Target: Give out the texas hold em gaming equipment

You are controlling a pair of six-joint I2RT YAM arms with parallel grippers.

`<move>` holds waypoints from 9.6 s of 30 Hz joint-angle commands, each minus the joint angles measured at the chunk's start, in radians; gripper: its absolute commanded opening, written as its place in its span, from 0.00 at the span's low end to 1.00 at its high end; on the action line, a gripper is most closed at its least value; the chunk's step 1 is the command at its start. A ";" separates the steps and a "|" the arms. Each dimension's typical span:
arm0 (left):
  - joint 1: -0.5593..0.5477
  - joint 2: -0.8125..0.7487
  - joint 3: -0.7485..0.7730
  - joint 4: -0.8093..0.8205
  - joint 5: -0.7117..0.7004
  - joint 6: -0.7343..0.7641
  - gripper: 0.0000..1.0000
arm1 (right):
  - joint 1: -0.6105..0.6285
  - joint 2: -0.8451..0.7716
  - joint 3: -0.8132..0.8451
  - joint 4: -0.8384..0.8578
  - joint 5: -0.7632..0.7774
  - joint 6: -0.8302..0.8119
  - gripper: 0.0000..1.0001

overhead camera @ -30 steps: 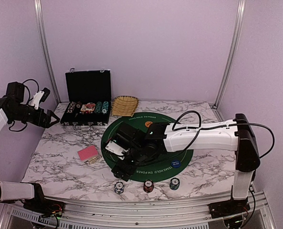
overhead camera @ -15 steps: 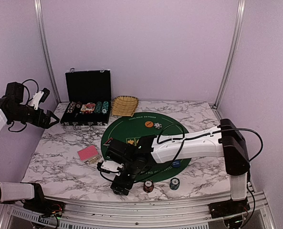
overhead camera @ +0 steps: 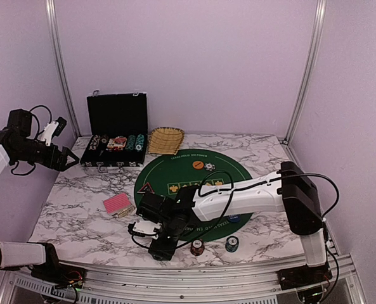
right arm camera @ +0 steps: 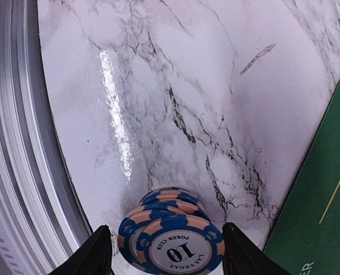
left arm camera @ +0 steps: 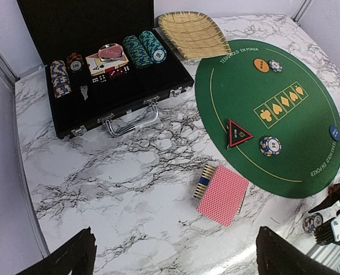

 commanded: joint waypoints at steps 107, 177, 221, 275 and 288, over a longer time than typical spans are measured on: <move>-0.080 0.055 -0.024 -0.098 0.020 0.085 0.99 | -0.410 -0.391 -0.572 0.161 0.182 0.214 0.11; -0.099 0.061 0.037 -0.098 -0.023 0.057 0.99 | -0.092 -0.321 -0.367 -0.044 0.058 0.115 0.53; -0.099 0.062 0.052 -0.098 -0.025 0.053 0.99 | -0.083 -0.382 -0.331 -0.079 0.091 0.147 0.09; -0.098 0.062 0.043 -0.096 -0.027 0.060 0.99 | -0.232 0.176 0.245 0.027 0.092 0.183 0.10; -0.099 0.094 0.063 -0.090 -0.030 0.055 0.99 | -0.233 0.131 0.202 0.038 0.114 0.195 0.54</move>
